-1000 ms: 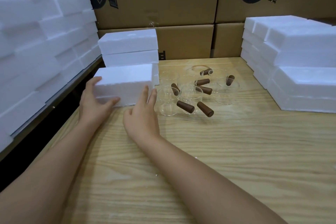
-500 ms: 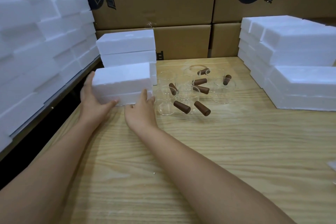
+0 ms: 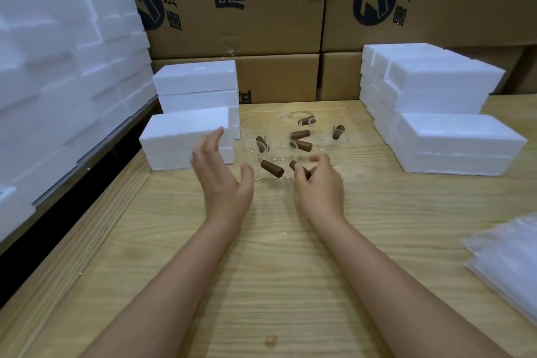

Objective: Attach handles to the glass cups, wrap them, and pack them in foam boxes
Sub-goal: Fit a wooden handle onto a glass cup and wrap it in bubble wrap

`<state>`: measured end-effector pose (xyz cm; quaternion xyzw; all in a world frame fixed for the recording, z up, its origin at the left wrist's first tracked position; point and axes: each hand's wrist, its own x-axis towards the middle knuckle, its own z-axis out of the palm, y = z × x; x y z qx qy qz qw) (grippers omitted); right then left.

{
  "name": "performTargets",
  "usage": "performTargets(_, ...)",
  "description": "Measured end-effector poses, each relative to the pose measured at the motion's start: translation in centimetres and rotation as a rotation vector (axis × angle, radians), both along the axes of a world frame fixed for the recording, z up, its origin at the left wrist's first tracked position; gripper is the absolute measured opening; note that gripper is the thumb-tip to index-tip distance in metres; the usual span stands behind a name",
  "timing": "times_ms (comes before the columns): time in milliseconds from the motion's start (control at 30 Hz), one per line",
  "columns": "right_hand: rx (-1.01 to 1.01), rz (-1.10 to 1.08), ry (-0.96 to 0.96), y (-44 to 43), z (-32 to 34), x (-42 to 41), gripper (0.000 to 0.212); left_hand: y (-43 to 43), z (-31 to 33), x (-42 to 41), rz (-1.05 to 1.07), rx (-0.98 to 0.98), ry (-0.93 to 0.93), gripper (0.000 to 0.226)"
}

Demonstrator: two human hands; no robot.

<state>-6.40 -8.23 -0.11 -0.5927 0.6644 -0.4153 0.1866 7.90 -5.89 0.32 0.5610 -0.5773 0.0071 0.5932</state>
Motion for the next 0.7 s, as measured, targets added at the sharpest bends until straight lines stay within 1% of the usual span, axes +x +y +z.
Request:
performTargets(100,0.013,0.059,-0.182,0.0,-0.1,-0.4,0.019,1.0,-0.5,-3.2,-0.043,0.054,0.101,0.064)
performTargets(200,-0.023,-0.018,-0.337,0.6,0.2,-1.6,0.010,2.2,-0.9,-5.4,-0.086,0.080,0.215,0.068)
performTargets(267,-0.040,-0.064,-0.371,1.5,0.1,-3.1,0.013,3.0,-1.1,-6.5,-0.160,0.108,0.254,0.074)
performTargets(367,-0.085,-0.091,-0.388,3.3,-0.2,-5.4,0.021,4.0,-1.3,-7.3,-0.302,0.188,0.235,0.092)
performTargets(467,-0.160,-0.088,-0.431,5.1,-0.3,-7.4,0.025,4.4,-1.5,-7.9,-0.427,0.318,0.238,0.115)
performTargets(533,-0.194,-0.080,-0.469,6.0,-0.5,-8.1,0.026,4.4,-1.6,-8.0,-0.510,0.419,0.266,0.124)
performTargets(567,-0.203,-0.066,-0.497,6.4,-0.5,-8.2,0.026,4.4,-1.7,-8.0,-0.538,0.456,0.260,0.122)
performTargets(600,-0.209,-0.046,-0.514,6.6,-0.5,-8.1,0.026,4.4,-1.8,-8.0,-0.551,0.475,0.244,0.113)
performTargets(667,-0.214,-0.008,-0.505,7.0,-0.6,-7.8,0.026,4.5,-2.0,-8.0,-0.525,0.462,0.213,0.080)
performTargets(700,-0.220,0.004,-0.496,7.0,-0.7,-7.7,0.025,4.5,-2.0,-7.9,-0.510,0.446,0.203,0.069)
